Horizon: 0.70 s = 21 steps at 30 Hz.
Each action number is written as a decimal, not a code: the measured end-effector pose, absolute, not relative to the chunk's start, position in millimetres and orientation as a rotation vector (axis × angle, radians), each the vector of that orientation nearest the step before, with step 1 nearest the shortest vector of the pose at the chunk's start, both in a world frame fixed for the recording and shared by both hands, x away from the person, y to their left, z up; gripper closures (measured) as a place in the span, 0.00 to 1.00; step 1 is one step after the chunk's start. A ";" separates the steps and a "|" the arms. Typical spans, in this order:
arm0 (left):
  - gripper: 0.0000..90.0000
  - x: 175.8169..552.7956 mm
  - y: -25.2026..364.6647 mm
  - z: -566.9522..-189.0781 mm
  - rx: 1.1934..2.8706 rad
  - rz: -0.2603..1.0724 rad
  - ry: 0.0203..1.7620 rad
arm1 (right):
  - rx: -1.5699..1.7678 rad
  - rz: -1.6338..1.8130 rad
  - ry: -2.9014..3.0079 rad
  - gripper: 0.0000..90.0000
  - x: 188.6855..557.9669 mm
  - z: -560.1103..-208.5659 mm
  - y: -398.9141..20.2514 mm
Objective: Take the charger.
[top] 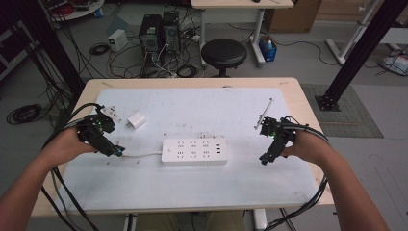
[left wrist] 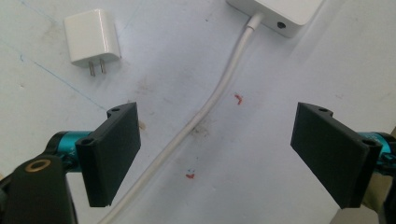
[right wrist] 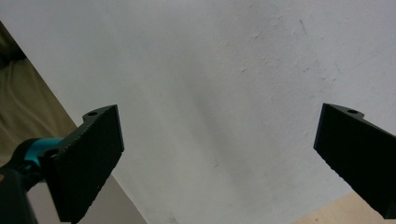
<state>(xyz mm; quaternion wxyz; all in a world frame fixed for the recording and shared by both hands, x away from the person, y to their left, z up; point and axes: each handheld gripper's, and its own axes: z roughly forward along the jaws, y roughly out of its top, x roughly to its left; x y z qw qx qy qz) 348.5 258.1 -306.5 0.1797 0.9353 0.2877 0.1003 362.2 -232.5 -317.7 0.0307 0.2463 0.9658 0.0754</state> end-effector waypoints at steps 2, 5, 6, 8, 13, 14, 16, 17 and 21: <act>0.18 349.0 258.4 -305.9 2.650 0.287 0.809 | 0.760 0.232 2.976 0.01 362.1 -317.3 -232.3; 0.18 350.7 258.8 -305.2 2.642 0.295 0.813 | 0.775 0.242 2.969 0.01 362.0 -316.6 -232.1; 0.18 351.5 259.4 -304.2 2.643 0.294 0.813 | 0.790 0.268 2.967 0.01 362.4 -315.7 -232.2; 0.18 353.0 260.0 -303.5 2.624 0.302 0.832 | 0.787 0.277 2.962 0.01 362.7 -315.4 -232.4; 0.18 360.4 264.1 -301.5 2.583 0.321 0.885 | 0.786 0.299 2.953 0.01 362.7 -315.2 -230.7; 0.18 362.1 264.7 -301.4 2.572 0.323 0.899 | 0.775 0.294 2.957 0.01 363.0 -315.6 -230.0; 0.18 366.1 265.9 -300.9 2.553 0.335 0.934 | 0.775 0.292 2.956 0.01 363.1 -316.0 -228.4; 0.18 368.4 266.4 -300.9 2.536 0.343 0.957 | 0.775 0.307 2.952 0.01 364.4 -315.6 -228.2; 0.18 379.0 268.2 -300.4 2.498 0.367 1.002 | 0.801 0.318 2.946 0.01 365.2 -314.7 -228.1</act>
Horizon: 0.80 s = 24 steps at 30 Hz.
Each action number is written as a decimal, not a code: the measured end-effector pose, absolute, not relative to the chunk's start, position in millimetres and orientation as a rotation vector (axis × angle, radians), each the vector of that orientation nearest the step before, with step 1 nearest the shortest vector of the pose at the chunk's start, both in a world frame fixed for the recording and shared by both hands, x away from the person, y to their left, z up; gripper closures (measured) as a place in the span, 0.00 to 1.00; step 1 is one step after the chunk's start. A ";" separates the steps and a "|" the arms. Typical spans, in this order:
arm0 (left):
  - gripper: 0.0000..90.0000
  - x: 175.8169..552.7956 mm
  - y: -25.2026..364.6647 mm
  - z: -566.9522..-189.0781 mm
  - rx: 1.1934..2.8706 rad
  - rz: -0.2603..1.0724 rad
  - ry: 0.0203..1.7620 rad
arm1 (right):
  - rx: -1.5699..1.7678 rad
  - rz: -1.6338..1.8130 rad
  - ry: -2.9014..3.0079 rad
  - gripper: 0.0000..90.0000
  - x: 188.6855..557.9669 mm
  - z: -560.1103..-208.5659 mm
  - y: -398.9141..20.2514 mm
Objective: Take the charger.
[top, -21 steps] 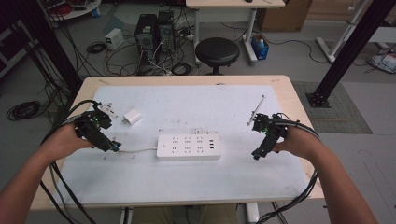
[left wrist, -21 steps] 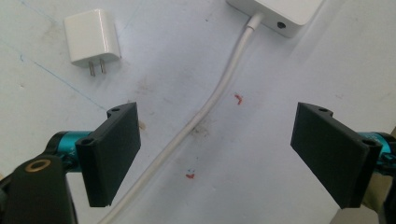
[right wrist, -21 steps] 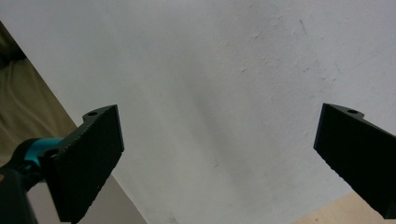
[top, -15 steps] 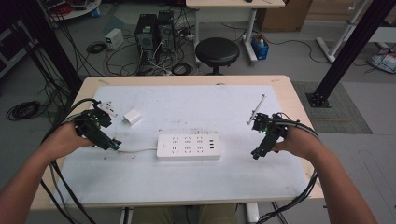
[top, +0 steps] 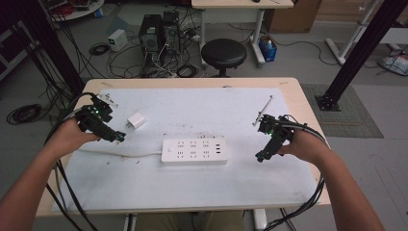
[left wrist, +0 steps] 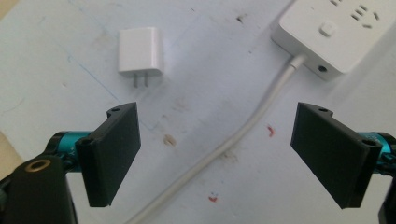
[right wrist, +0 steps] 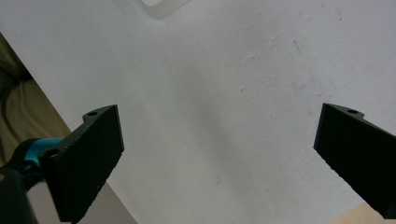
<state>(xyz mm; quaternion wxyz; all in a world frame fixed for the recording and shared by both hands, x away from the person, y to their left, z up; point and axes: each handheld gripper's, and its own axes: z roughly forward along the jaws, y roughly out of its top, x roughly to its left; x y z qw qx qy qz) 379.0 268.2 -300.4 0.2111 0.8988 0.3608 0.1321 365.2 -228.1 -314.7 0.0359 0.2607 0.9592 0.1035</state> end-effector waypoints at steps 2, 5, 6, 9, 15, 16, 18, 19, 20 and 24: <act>0.18 385.7 268.4 -301.6 2.489 0.374 1.008 | 0.803 0.315 2.947 0.01 365.3 -314.7 -228.0; 0.18 396.1 266.6 -305.3 2.468 0.369 1.000 | 0.817 0.316 2.943 0.01 365.8 -315.1 -227.9; 0.18 399.6 265.8 -306.4 2.467 0.366 0.995 | 0.819 0.314 2.944 0.01 366.5 -315.2 -228.2; 0.18 409.1 263.9 -309.8 2.469 0.359 0.977 | 0.826 0.317 2.942 0.01 368.2 -315.4 -228.7; 0.18 431.5 262.1 -322.9 2.448 0.341 1.009 | 0.846 0.320 2.939 0.01 368.3 -316.0 -228.1; 0.18 435.6 262.3 -325.8 2.456 0.340 1.003 | 0.846 0.321 2.941 0.01 368.3 -316.4 -228.2; 0.18 443.1 261.9 -332.7 2.460 0.340 1.018 | 0.852 0.314 2.944 0.01 368.6 -317.8 -227.9; 0.18 447.1 262.0 -336.0 2.464 0.336 1.024 | 0.842 0.312 2.946 0.01 369.3 -318.4 -228.0; 0.18 455.3 262.8 -343.3 2.466 0.336 1.038 | 0.865 0.316 2.945 0.01 369.0 -319.2 -227.1; 0.18 468.2 263.1 -356.2 2.470 0.336 1.060 | 0.856 0.311 2.948 0.01 369.7 -319.7 -226.6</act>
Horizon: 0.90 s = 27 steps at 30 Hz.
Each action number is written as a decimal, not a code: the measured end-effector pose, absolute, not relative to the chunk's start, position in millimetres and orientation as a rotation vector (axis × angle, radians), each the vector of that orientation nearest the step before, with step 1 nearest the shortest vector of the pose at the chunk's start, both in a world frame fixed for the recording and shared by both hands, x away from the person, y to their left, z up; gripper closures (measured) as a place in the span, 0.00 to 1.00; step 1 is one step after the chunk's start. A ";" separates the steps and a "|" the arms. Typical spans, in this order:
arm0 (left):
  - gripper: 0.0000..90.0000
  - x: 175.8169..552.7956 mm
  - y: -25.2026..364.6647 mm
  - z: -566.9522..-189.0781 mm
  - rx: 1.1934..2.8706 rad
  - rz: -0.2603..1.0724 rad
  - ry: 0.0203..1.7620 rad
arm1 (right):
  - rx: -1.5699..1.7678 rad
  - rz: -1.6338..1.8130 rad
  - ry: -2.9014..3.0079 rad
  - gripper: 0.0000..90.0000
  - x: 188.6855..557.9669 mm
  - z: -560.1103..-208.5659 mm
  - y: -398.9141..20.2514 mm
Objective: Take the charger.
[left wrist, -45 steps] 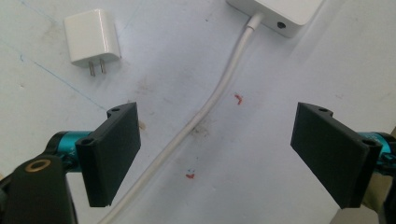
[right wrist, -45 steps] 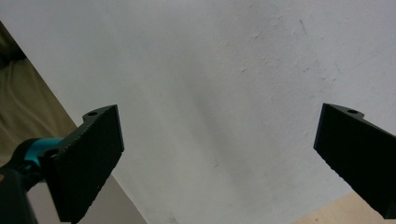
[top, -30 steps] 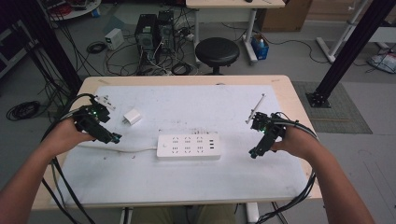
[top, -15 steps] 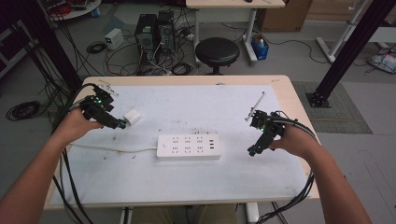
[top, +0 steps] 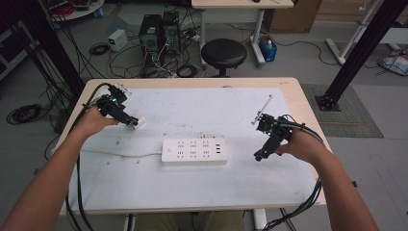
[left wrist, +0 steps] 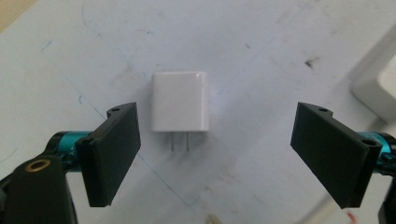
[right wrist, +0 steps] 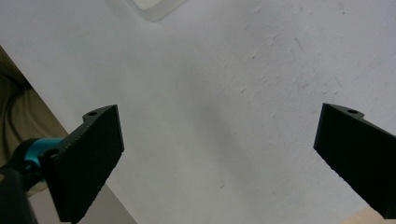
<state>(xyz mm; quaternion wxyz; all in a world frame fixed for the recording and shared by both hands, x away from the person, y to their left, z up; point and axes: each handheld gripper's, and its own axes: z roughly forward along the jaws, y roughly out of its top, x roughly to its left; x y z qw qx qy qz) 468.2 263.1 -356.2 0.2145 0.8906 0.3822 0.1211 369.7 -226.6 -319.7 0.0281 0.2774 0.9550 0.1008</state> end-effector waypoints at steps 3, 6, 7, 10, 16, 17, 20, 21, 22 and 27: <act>0.18 482.5 260.9 -375.0 2.489 0.321 1.079 | 0.859 0.309 2.952 0.01 369.7 -321.6 -225.4; 0.18 487.4 259.1 -382.2 2.493 0.316 1.078 | 0.862 0.301 2.957 0.01 369.8 -323.3 -224.6; 0.18 489.8 258.7 -385.1 2.493 0.315 1.079 | 0.868 0.297 2.957 0.01 369.8 -323.7 -224.3; 0.18 495.6 257.9 -393.9 2.489 0.297 1.098 | 0.868 0.304 2.962 0.01 371.2 -325.4 -224.3; 0.18 503.1 259.3 -406.3 2.503 0.250 1.123 | 0.875 0.303 2.967 0.01 372.2 -328.4 -225.3; 0.18 504.0 259.5 -408.2 2.502 0.240 1.128 | 0.872 0.303 2.968 0.01 372.7 -328.4 -225.9; 0.21 505.9 261.3 -410.9 2.495 0.231 1.139 | 0.883 0.308 2.963 0.01 373.4 -328.1 -226.7; 0.23 506.7 261.9 -412.0 2.492 0.237 1.142 | 0.877 0.309 2.966 0.01 373.8 -328.0 -227.0; 0.26 506.7 261.9 -412.0 2.492 0.237 1.142 | 0.877 0.309 2.966 0.01 373.8 -328.0 -227.0; 0.34 507.8 262.8 -413.5 2.487 0.229 1.135 | 0.889 0.306 2.969 0.01 373.2 -328.6 -225.7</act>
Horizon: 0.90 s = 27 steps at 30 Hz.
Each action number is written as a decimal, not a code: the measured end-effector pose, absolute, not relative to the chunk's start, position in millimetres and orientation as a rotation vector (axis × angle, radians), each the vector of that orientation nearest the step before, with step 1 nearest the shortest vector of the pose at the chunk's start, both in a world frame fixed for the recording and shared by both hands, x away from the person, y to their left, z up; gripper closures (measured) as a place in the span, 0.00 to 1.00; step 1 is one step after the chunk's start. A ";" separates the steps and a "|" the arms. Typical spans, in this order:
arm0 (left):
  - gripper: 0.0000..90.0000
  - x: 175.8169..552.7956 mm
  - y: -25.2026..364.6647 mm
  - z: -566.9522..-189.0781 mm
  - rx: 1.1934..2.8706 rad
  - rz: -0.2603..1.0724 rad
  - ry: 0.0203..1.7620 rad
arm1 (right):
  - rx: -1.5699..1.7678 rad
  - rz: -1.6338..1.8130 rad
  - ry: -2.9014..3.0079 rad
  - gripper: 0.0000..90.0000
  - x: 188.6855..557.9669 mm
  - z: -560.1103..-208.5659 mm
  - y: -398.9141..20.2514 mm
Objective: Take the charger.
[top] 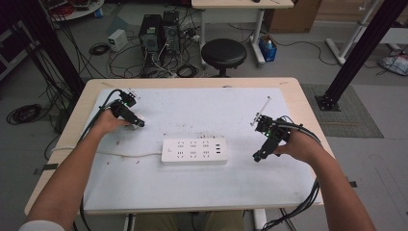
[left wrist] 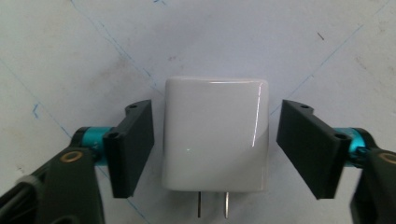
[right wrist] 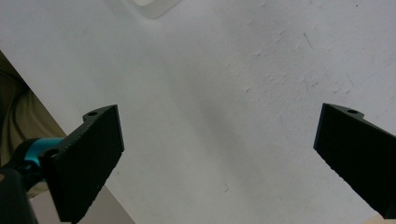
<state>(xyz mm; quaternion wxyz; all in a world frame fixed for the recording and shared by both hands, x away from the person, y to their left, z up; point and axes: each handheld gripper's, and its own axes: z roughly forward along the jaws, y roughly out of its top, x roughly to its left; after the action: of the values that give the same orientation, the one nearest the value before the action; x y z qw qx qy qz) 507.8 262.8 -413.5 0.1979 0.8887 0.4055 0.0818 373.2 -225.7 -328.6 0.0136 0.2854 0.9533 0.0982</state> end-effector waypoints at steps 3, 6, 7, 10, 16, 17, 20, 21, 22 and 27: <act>0.37 508.2 264.2 -414.2 2.483 0.226 1.138 | 0.893 0.303 2.971 0.01 372.8 -328.4 -225.7; 0.45 508.0 265.0 -414.1 2.487 0.225 1.129 | 0.884 0.298 2.973 0.01 373.1 -328.5 -226.2; 0.45 507.7 264.8 -414.0 2.487 0.223 1.124 | 0.883 0.300 2.973 0.01 373.2 -328.6 -226.3; 0.47 507.1 264.6 -414.0 2.493 0.236 1.115 | 0.889 0.300 2.975 0.01 373.1 -329.6 -224.8; 0.47 503.2 265.2 -409.5 2.487 0.265 1.100 | 0.879 0.312 2.970 0.01 373.4 -329.1 -225.1; 0.47 499.5 264.1 -403.2 2.479 0.276 1.083 | 0.876 0.317 2.966 0.01 373.5 -328.7 -226.3; 0.47 494.6 262.5 -395.7 2.478 0.289 1.057 | 0.896 0.318 2.960 0.01 373.1 -328.0 -226.7; 0.47 491.5 261.2 -391.7 2.473 0.304 1.048 | 0.903 0.316 2.955 0.01 372.9 -327.5 -226.7; 0.47 488.1 260.0 -387.3 2.468 0.311 1.041 | 0.900 0.321 2.951 0.01 372.8 -327.1 -226.8; 0.47 466.2 253.9 -360.7 2.448 0.358 0.997 | 0.901 0.358 2.936 0.01 371.5 -325.3 -225.8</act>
<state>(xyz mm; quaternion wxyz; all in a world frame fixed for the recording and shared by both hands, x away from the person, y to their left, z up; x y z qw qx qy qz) 466.2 253.9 -360.7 0.2350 0.8920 0.3634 0.1304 371.5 -225.8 -325.3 0.0248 0.2913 0.9493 0.1156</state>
